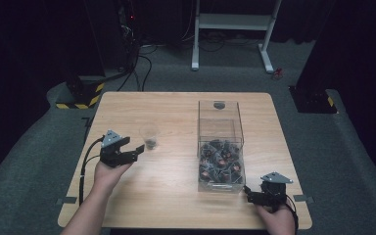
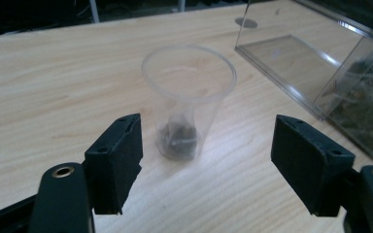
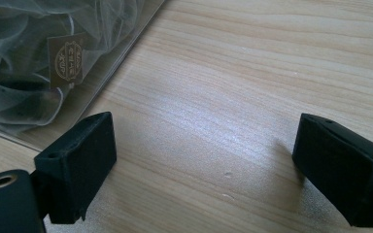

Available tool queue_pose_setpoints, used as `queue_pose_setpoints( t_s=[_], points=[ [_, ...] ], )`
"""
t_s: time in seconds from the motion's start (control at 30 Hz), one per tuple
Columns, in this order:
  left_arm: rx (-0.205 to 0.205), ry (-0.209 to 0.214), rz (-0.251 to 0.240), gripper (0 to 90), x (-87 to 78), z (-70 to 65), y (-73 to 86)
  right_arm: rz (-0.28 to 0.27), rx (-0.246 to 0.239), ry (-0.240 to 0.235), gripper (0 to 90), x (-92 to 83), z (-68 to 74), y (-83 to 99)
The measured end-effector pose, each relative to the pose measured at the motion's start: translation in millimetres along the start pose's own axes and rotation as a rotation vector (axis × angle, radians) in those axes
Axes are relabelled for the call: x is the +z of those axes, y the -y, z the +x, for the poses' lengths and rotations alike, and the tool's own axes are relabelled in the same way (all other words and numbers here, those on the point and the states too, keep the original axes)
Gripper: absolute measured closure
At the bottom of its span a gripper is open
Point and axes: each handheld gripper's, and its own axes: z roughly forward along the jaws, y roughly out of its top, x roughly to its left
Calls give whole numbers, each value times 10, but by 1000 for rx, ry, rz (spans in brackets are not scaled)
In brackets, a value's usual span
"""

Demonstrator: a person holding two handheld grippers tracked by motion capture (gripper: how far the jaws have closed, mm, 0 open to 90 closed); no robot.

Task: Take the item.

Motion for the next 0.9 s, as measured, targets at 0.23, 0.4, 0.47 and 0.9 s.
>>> queue_pose_setpoints(
  t_s=[0.23, 0.4, 0.47, 0.9],
  points=[
    [-11, 10, 44, 274, 4, -11, 230, 1, 4, 0, 86, -1, 3, 0],
    [-2, 7, 89, 274, 21, -21, 403, 0, 0, 0, 86, 0, 0, 0],
    [11, 3, 119, 274, 31, -31, 470, 1, 4, 0, 86, -1, 3, 1],
    [41, -22, 227, 268, 41, -99, 760, 0, 3, 0, 92, -2, 5, 1]
  ],
)
